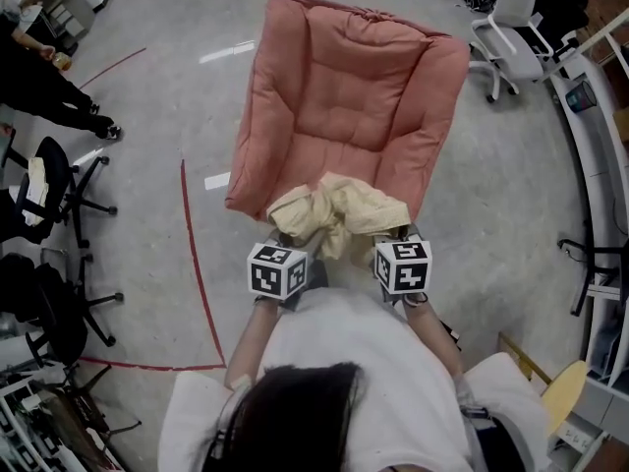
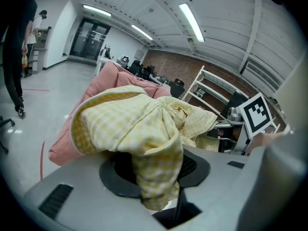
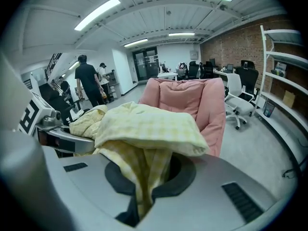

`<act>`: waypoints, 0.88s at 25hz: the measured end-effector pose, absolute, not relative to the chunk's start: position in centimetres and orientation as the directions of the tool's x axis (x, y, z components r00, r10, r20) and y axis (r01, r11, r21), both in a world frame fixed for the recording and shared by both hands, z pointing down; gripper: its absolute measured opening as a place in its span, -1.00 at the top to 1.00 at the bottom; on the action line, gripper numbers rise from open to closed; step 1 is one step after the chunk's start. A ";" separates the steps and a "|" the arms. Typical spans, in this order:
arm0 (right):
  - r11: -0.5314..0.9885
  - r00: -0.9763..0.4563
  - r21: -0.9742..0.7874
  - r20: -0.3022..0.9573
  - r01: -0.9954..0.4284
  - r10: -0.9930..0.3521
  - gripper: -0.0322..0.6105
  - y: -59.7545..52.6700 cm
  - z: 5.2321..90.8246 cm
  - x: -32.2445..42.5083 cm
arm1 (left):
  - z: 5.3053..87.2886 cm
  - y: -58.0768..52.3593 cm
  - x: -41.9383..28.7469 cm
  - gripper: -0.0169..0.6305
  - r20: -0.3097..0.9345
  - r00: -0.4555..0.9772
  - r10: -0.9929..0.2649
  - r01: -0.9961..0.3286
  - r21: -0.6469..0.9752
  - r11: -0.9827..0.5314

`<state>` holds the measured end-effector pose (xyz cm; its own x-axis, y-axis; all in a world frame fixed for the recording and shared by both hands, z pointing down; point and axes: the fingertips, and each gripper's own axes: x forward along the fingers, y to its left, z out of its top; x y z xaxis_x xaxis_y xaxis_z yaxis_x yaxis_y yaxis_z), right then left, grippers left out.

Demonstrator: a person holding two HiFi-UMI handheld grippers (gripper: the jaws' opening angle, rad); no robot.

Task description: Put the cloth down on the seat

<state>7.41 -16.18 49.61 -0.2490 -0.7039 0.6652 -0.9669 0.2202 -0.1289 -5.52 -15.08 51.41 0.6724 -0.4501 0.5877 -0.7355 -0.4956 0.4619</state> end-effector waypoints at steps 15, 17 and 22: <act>0.090 -0.179 -0.157 0.762 -0.983 -0.623 0.78 -26.6 53.9 5.8 | 54.9 -27.0 -7.3 0.44 0.646 0.713 -0.274 -0.662 0.491 -0.566; 0.074 -0.180 -0.171 0.773 -0.982 -0.608 0.78 -27.8 54.9 6.1 | 56.0 -28.1 -7.0 0.43 0.652 0.714 -0.255 -0.661 0.507 -0.554; 0.056 -0.189 -0.190 0.808 -0.980 -0.558 0.78 -31.0 58.3 6.3 | 59.6 -31.5 -6.5 0.42 0.678 0.701 -0.221 -0.674 0.528 -0.517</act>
<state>6.29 -30.97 58.35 -0.1886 -0.5585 0.8078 -0.9802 0.0564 -0.1898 -6.47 -31.47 59.56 0.7007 -0.2210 0.6784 -0.6739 -0.5172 0.5275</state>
